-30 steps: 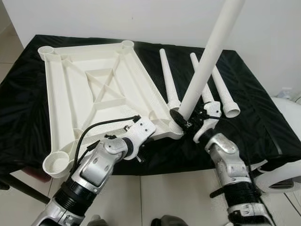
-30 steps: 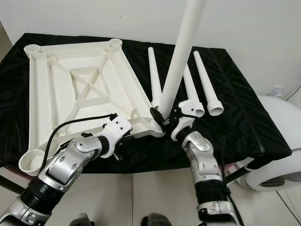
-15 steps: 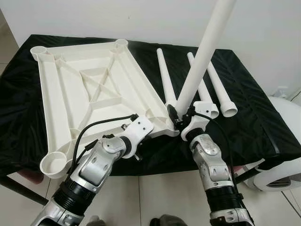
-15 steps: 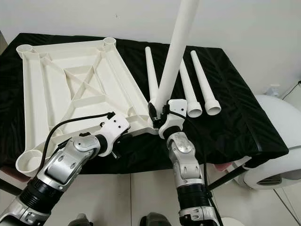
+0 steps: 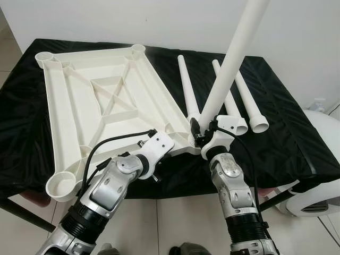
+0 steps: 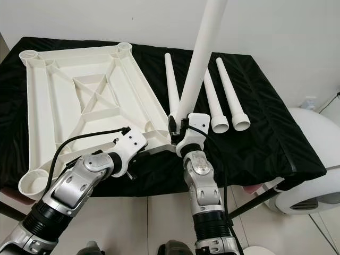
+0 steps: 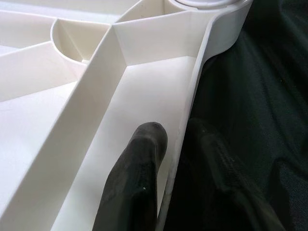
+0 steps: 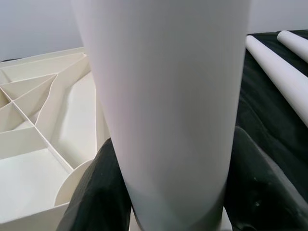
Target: Building children table
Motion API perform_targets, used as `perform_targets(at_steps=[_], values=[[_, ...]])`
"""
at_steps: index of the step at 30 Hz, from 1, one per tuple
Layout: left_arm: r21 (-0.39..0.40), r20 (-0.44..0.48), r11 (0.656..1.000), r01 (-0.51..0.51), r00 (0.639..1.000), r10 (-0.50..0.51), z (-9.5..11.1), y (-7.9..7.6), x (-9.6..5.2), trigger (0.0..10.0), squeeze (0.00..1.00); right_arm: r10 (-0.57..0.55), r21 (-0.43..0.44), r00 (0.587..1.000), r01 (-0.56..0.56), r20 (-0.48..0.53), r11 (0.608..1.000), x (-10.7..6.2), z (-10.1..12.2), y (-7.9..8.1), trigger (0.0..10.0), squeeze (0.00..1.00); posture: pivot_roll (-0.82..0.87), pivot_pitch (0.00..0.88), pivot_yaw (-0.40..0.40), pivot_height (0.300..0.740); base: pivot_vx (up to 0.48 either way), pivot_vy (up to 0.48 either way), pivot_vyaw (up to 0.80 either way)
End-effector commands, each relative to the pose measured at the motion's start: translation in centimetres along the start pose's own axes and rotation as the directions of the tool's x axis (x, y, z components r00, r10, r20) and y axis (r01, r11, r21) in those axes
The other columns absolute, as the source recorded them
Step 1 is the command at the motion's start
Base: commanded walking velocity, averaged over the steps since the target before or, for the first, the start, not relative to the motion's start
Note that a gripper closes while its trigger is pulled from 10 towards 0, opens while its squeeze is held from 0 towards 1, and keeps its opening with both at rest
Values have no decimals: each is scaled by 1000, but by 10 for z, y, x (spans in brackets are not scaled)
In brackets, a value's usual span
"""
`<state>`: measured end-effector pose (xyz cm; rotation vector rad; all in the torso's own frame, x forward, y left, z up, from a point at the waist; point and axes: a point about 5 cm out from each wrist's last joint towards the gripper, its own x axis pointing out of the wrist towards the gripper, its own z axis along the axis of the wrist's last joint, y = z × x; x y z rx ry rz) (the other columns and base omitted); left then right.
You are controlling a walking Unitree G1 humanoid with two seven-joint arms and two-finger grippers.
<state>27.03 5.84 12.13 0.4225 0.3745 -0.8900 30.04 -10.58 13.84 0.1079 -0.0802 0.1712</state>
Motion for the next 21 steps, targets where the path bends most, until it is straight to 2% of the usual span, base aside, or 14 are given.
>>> perform_targets(at_steps=[1,10,11,12,13,17,21], values=[[-2,-9,986,167,986,-167,-4,-32,8,10000,0,17,55,1000,-17,4,998,-2,0,6,10000,1000,18,0,-97,740,0,0,0],[-5,-7,986,167,986,-167,-4,-33,9,10000,0,81,60,996,-83,40,995,-5,6,0,10000,1000,16,0,-97,740,0,0,0],[-5,-7,986,166,986,-166,-4,-32,9,10000,0,109,64,993,-112,43,992,-5,6,-2,10000,910,17,0,-97,740,0,0,0],[-4,-7,986,165,986,-165,-4,-32,9,10000,0,128,66,991,-130,45,989,-6,7,-4,10000,910,17,0,-97,740,0,0,0],[-5,-7,986,164,986,-164,-4,-32,9,10000,0,156,54,987,-158,44,986,-6,7,-5,10000,0,18,0,-98,740,0,0,0],[-4,-9,987,160,987,-160,-4,-30,8,10000,0,206,42,978,-208,45,977,-7,9,-9,10000,0,19,0,-98,740,0,0,0],[-5,-9,988,154,988,-154,-4,-30,7,10000,0,271,4,961,-271,52,962,-10,13,-22,10000,0,19,0,-98,740,0,0,0]])
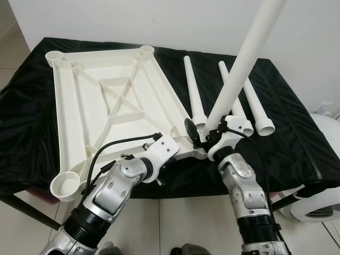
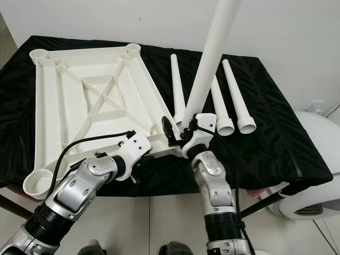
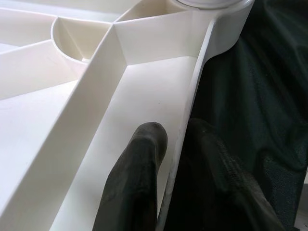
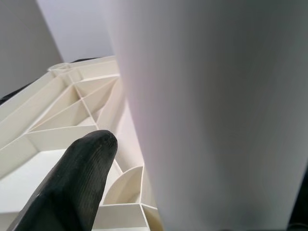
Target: Building children table
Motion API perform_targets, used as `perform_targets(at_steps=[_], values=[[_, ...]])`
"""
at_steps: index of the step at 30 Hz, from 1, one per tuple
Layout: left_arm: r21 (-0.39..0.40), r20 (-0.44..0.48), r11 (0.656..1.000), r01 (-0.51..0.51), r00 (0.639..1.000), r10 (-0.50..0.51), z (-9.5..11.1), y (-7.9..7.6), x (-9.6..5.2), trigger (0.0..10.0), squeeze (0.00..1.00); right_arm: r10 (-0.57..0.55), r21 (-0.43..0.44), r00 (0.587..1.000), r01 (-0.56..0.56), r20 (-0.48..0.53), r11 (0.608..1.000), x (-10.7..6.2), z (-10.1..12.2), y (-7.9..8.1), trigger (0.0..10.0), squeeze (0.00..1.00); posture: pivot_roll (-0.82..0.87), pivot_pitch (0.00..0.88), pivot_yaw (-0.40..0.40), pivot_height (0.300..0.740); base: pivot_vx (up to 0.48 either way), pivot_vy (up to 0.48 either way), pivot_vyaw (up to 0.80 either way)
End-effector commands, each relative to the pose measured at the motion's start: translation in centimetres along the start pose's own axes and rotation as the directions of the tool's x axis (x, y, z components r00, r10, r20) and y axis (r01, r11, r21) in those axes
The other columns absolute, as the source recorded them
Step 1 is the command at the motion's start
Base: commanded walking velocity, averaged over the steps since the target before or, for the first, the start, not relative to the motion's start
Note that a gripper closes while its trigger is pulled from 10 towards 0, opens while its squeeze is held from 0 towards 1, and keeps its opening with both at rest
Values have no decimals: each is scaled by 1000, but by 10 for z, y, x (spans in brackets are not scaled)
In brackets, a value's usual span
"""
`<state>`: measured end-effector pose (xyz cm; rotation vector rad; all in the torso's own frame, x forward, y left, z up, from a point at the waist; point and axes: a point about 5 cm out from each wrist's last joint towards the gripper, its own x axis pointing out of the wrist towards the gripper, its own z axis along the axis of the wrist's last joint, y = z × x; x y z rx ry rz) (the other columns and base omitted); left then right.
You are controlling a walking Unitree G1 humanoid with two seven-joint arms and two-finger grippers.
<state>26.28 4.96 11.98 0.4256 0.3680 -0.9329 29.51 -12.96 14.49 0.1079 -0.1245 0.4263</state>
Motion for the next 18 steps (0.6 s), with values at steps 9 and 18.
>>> perform_targets(at_steps=[9,18], values=[[-23,-16,993,112,993,-113,-5,-17,5,10000,0,143,-43,990,-143,-6,989,-7,10,-27,10000,0,13,0,-88,740,0,0,0],[-30,-13,994,105,994,-105,-4,-14,5,10000,0,244,-50,966,-249,-89,967,-16,8,-57,10000,0,7,10,-83,740,0,0,0]])
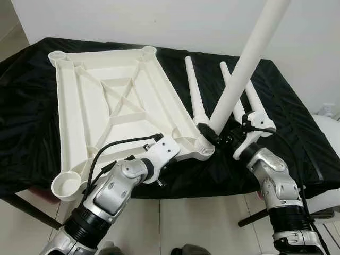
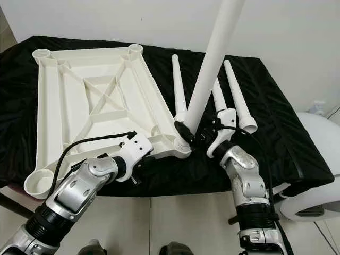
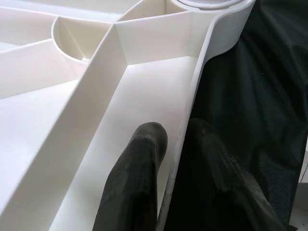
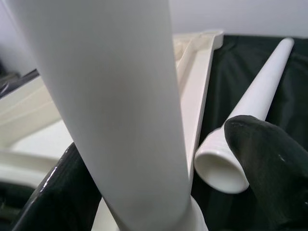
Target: Building children table
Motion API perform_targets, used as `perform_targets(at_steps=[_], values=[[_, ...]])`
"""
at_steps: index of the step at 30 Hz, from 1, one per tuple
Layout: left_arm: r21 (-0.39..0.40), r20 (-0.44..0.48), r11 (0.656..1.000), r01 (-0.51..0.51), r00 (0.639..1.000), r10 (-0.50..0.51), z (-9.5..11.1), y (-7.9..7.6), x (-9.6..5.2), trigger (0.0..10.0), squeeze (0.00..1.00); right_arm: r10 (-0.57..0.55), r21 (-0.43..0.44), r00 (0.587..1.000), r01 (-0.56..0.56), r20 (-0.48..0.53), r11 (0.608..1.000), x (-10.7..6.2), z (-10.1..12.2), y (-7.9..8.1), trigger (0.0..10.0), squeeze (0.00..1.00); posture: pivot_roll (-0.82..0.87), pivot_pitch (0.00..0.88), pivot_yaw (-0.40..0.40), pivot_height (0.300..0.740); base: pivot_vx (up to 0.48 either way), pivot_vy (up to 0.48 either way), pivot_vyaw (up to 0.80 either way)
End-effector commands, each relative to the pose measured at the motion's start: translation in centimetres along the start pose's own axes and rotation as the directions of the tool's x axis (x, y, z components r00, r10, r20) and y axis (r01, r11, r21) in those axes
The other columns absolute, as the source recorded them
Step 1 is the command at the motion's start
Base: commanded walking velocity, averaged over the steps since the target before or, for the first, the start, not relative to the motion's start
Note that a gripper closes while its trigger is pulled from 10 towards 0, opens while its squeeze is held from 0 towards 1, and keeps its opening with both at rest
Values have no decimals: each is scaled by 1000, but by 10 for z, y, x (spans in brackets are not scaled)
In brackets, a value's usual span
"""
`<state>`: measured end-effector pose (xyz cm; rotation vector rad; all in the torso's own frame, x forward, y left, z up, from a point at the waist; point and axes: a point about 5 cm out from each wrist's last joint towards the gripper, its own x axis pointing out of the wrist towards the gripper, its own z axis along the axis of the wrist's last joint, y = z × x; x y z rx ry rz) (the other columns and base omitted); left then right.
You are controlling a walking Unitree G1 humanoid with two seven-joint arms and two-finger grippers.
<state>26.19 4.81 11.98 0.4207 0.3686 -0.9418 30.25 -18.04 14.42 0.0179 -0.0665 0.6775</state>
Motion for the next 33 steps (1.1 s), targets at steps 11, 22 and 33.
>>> perform_targets(at_steps=[11,22,33], values=[[-26,-15,995,95,995,-95,-3,-11,5,10000,0,59,-15,998,-59,-20,998,-4,0,-14,10000,0,4,16,-75,740,0,0,0],[-26,-15,995,97,995,-97,-3,-11,5,10000,0,91,-9,996,-91,-14,996,0,-4,-10,0,0,4,25,-74,740,0,0,0],[-31,-16,995,95,995,-96,-4,-11,5,10000,0,84,21,996,-83,-15,996,5,-8,1,10000,0,5,28,-77,740,0,0,0]])
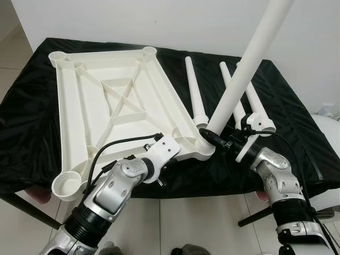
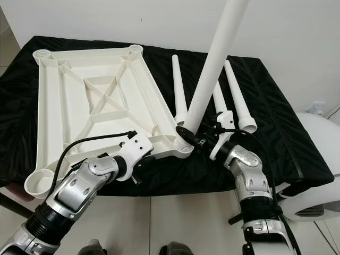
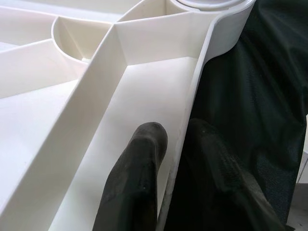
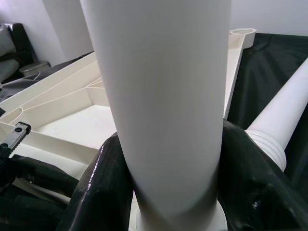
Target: Building children table
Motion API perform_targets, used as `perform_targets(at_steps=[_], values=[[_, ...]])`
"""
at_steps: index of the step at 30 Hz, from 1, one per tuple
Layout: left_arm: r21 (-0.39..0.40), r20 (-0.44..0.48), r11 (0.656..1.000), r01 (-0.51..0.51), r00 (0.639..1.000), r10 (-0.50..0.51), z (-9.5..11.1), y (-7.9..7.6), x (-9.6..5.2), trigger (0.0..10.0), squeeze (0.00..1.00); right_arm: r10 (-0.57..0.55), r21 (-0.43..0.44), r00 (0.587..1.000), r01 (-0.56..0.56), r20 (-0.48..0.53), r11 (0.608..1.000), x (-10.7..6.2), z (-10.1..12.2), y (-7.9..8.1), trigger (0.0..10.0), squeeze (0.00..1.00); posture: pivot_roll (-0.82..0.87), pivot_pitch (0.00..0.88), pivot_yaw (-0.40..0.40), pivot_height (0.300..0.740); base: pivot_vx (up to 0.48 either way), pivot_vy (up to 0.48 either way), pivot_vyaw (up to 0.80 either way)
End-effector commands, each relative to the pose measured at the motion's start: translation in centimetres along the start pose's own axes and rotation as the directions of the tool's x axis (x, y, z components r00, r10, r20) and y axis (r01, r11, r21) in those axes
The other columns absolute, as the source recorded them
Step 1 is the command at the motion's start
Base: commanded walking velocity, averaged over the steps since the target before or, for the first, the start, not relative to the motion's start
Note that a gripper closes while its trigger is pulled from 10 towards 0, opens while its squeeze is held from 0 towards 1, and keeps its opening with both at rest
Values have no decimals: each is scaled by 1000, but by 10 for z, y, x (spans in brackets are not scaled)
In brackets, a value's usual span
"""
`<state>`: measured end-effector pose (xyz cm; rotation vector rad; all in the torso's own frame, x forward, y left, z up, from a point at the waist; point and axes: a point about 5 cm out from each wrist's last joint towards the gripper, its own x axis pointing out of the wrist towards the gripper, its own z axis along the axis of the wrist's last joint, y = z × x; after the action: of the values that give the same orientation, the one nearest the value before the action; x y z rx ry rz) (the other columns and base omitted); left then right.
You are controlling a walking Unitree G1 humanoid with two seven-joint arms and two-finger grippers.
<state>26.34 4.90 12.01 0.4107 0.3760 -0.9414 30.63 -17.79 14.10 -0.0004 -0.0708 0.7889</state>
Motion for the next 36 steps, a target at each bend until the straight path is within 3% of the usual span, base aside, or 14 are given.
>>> perform_targets(at_steps=[1,4,10,14,19,21,24,26,32,36], values=[[-20,-15,995,93,996,-93,-4,-13,4,10000,0,-29,48,1000,29,1,998,3,-3,6,10000,0,6,28,-78,740,0,0,0],[-20,-14,996,92,996,-93,-3,-13,4,10000,0,-77,61,997,76,28,995,12,-1,16,10000,0,7,29,-77,740,0,0,0],[-20,-15,995,94,995,-94,-4,-13,4,10000,0,-153,46,987,151,40,987,21,0,22,10000,0,8,29,-77,740,0,0,0],[-20,-16,995,95,995,-95,-4,-14,4,10000,0,-302,51,950,299,73,953,32,8,29,10000,0,10,25,-80,740,0,0,0],[-19,-17,995,95,995,-95,-4,-14,4,10000,0,-379,38,924,377,59,925,36,8,31,10000,0,15,19,-83,740,0,0,0],[-19,-16,995,96,995,-96,-4,-15,4,10000,0,-459,41,887,457,59,889,37,10,34,10000,0,20,13,-83,740,0,0,0],[-19,-16,995,96,995,-96,-4,-15,4,10000,0,-485,44,872,483,65,874,38,11,37,10000,0,20,13,-83,740,0,0,0],[-17,-18,995,98,995,-99,-5,-15,4,10000,0,-554,66,831,550,58,833,42,12,44,10000,0,19,11,-83,740,0,0,0],[-13,-17,995,103,995,-103,-4,-15,4,10000,0,-632,56,773,630,49,775,43,14,48,10000,0,19,5,-81,740,0,0,0],[-12,-17,994,105,994,-105,-4,-16,4,10000,0,-634,42,771,633,52,773,45,14,54,10000,0,17,1,-78,740,0,0,0]])
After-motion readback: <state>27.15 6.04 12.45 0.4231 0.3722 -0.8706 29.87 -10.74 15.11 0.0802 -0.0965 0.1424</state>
